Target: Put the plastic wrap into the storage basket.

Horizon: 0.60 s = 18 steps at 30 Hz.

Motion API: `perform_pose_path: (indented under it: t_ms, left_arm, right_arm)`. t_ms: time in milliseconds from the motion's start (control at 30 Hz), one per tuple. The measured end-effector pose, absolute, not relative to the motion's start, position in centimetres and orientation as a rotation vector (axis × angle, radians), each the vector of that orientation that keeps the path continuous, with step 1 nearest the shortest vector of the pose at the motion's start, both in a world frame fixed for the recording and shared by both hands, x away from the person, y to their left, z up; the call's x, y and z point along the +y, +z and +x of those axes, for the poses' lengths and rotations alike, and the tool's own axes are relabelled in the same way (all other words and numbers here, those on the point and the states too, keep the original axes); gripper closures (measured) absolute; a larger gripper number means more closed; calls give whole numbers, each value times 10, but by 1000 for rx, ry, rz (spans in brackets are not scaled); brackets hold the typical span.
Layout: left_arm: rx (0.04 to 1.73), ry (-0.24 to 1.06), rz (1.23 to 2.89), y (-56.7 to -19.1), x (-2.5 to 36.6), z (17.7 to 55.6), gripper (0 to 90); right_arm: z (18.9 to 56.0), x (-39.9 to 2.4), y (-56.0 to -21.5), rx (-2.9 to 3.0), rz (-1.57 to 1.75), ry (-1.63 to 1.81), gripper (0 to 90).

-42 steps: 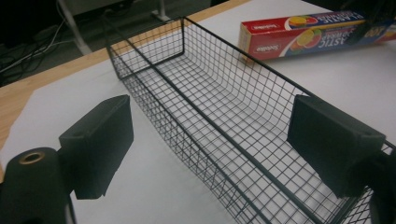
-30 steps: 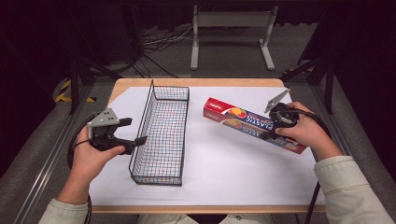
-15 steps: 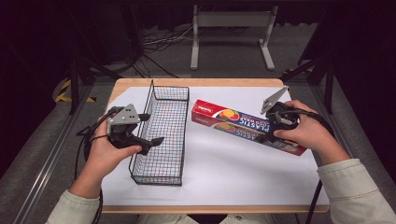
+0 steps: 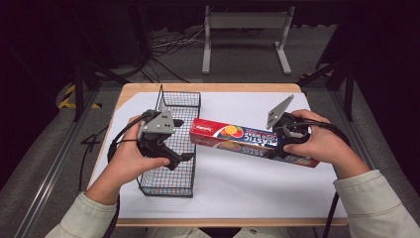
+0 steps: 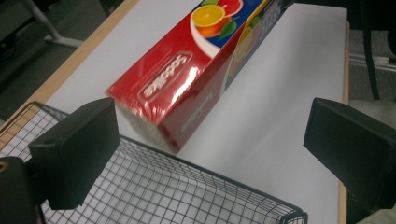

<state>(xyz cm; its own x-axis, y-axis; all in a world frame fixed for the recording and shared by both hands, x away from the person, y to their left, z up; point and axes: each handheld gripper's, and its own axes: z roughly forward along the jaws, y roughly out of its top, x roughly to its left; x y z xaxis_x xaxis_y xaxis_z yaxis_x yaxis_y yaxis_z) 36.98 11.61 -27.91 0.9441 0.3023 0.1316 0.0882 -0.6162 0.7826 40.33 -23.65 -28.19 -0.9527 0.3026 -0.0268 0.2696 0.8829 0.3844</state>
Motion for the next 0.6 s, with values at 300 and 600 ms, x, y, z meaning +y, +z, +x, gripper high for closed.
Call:
perform_pose_path:
  t_ms: [300, 600]
  left_arm:
    - [184, 286, 2253, -269, 87, 365, 49]
    - [152, 208, 2334, -272, 51, 369, 51]
  right_arm:
    - [398, -220, -281, 2984, 363, 564, 399]
    - [392, -200, -282, 3023, 293, 564, 398]
